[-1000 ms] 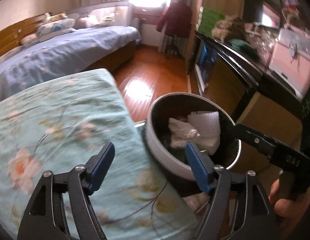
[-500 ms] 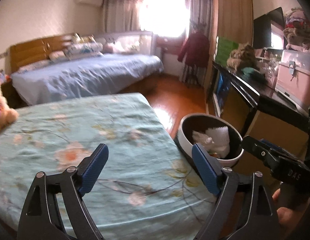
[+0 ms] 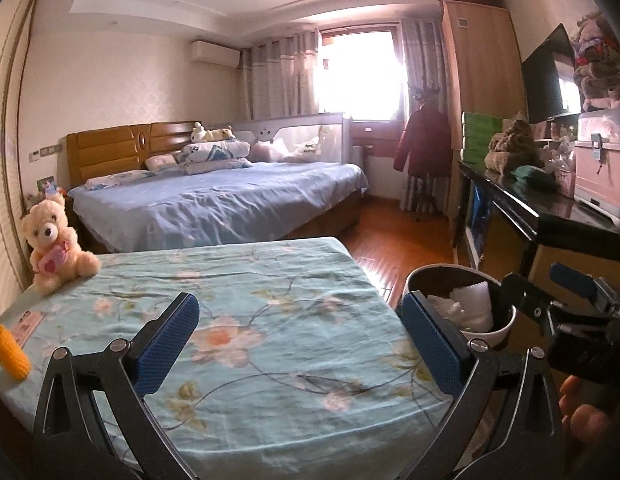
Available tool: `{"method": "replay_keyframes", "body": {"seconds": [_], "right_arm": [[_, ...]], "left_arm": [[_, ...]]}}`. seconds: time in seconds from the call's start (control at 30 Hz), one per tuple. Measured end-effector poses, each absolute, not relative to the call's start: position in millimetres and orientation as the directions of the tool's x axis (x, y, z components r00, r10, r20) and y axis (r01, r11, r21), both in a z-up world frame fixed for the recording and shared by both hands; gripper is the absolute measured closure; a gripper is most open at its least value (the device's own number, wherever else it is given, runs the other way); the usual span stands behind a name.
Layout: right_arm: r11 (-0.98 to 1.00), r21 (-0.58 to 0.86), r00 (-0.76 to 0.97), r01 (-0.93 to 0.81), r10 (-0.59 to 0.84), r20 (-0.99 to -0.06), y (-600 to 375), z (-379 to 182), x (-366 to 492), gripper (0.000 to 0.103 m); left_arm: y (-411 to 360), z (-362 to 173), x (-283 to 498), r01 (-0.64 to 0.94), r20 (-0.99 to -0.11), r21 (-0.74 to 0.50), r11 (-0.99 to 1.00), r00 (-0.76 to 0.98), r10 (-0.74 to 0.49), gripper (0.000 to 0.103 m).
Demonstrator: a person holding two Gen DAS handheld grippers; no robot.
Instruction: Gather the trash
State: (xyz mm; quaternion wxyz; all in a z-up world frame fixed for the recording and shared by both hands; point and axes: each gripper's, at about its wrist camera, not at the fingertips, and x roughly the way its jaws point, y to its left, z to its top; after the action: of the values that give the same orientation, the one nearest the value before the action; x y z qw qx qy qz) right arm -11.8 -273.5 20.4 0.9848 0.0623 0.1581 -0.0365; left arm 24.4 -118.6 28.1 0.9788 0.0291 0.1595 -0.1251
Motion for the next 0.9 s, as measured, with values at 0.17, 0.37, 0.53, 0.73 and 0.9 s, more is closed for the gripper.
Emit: {"method": "replay_keyframes", "body": {"seconds": [0.17,0.37,0.53,0.73,0.9], "right_arm": [[0.987,0.133,0.945,0.086,-0.038,-0.325,-273,10,-10,0.0],[0.988,0.121,0.943,0.093,-0.049,-0.33,-271,9,-10,0.0],[0.988,0.124,0.941,0.091,-0.044,-0.335,-270,9,-8,0.0],[0.989,0.117,0.938,0.085,-0.04,-0.346,-268,7,-6,0.0],[0.989,0.117,0.937,0.085,-0.039,-0.346,-268,8,-6,0.0]], "left_arm": [[-117,23,23,0.253,-0.328,0.029,0.967,0.916,-0.23,0.0],[-115,22,21,0.24,-0.322,0.032,0.97,0.921,-0.217,0.0],[-113,21,21,0.237,-0.325,0.032,0.971,0.921,-0.214,0.0],[-112,22,21,0.231,-0.323,0.031,0.972,0.923,-0.209,0.0],[-111,21,21,0.226,-0.32,0.032,0.974,0.925,-0.204,0.0]]}}
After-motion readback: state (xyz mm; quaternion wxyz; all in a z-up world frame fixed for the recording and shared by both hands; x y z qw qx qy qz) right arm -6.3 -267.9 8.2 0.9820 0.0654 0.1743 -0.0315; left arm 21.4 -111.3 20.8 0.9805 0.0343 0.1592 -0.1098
